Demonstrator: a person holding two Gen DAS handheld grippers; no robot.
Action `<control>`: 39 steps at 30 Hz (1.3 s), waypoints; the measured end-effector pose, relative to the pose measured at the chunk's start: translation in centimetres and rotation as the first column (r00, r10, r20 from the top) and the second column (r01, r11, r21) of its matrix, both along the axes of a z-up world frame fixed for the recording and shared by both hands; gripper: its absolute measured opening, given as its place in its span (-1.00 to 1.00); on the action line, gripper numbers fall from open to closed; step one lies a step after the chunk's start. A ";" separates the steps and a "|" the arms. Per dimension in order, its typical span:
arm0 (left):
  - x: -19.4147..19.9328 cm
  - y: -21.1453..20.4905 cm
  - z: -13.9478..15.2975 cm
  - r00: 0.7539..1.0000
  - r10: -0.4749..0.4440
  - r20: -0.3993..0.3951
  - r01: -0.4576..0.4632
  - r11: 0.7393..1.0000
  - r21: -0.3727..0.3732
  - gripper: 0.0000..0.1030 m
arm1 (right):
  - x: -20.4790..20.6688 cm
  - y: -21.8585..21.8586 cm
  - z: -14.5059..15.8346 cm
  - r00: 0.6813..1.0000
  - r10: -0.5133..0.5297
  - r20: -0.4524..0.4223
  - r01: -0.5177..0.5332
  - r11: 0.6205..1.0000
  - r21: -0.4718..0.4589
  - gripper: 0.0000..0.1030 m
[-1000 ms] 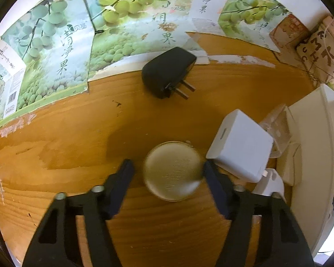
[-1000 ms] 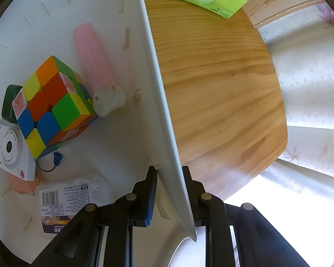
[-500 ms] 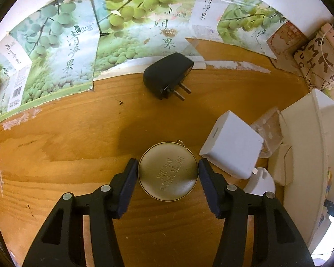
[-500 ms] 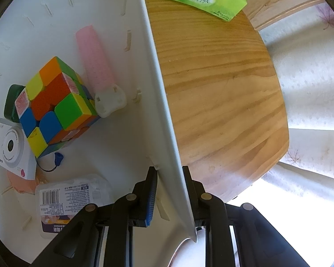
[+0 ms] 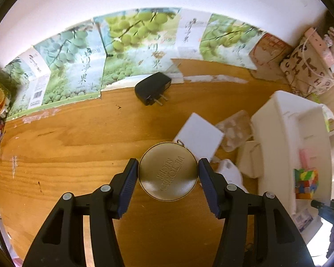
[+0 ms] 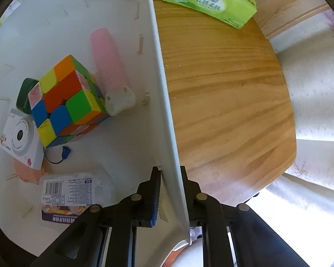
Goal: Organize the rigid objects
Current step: 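Carry the gold round case over the tray with the left gripper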
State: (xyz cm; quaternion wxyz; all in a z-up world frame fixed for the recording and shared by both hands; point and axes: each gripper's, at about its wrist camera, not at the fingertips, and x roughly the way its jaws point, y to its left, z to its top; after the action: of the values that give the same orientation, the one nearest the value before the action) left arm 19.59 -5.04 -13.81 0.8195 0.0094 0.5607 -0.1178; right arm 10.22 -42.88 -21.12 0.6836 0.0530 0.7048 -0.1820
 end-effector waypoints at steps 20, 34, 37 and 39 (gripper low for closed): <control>-8.2 -6.8 5.9 0.991 -0.017 0.132 0.015 1.000 0.015 0.14 | -3.5 0.7 1.7 0.971 0.229 0.070 -0.234 0.970 0.071 -0.85; -12.9 -14.5 6.6 0.984 -0.120 0.130 0.120 0.993 0.009 0.15 | -6.8 3.0 2.4 0.915 0.388 0.111 -0.397 0.914 0.083 -0.88; -13.7 -16.0 6.2 0.985 -0.134 0.112 0.134 0.991 0.004 0.15 | -7.5 3.2 2.4 0.902 0.416 0.119 -0.427 0.900 0.092 -0.88; -14.0 -17.2 5.8 0.986 -0.139 0.095 0.139 0.990 0.003 0.15 | -8.1 3.4 2.5 0.890 0.438 0.127 -0.451 0.887 0.102 -0.87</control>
State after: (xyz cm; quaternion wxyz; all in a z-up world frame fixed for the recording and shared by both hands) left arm 5.54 -22.19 -8.00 0.8351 0.0526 0.5188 -0.1751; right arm 2.09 -39.49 -18.60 0.7368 -0.0567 0.6732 0.0282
